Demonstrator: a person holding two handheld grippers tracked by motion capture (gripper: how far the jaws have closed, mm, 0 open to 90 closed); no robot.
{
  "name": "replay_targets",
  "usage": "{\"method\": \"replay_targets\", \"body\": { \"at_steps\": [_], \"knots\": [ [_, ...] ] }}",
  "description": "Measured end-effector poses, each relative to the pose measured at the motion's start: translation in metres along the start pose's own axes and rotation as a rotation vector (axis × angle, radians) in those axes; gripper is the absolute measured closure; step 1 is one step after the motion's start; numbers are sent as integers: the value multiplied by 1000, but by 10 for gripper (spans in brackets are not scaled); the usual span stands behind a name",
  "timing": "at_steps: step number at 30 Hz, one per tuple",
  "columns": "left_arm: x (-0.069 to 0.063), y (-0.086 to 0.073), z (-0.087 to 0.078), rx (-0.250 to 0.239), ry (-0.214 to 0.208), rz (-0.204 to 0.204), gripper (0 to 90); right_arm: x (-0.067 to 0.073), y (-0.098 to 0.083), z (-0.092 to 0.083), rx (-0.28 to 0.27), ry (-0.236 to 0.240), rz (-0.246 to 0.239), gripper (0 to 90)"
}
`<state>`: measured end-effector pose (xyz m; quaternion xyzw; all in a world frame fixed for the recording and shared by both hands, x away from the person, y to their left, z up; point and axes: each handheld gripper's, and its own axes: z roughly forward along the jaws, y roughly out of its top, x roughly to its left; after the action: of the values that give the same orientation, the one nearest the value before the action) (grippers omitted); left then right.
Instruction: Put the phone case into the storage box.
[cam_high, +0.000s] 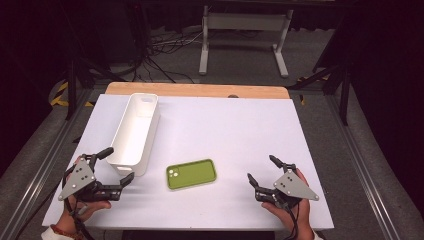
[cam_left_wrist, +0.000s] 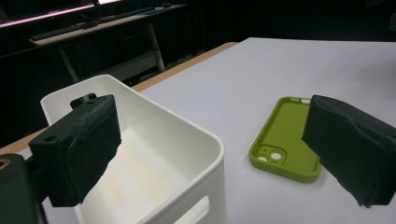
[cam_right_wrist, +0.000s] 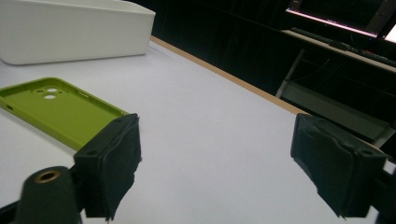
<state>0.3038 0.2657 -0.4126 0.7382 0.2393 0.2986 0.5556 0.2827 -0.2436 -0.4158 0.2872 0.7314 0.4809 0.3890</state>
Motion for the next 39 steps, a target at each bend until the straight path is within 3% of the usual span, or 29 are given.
{"method": "replay_targets", "body": {
  "at_steps": [3,11,19,25,28,34,35,39],
  "knots": [
    [0,-1,1,-2,-2,-10,55,2,0,1,16,5,-36,199],
    [-2,-3,-4,-3,6,3,62,3,2,7,22,20,-43,245],
    [-2,-2,-7,-9,14,7,68,5,5,20,58,78,-3,315],
    [-2,-3,-6,-7,5,-5,70,6,17,30,47,139,8,469],
    [-2,-3,-5,-7,7,2,70,7,26,40,53,183,14,634],
    [-2,-3,-6,-7,3,-4,72,11,39,64,93,193,7,838],
    [-2,-3,-7,-2,3,0,74,12,42,75,109,203,-4,900],
    [-2,-3,-6,0,1,-6,74,13,45,92,135,232,-8,900]
  ]
}}
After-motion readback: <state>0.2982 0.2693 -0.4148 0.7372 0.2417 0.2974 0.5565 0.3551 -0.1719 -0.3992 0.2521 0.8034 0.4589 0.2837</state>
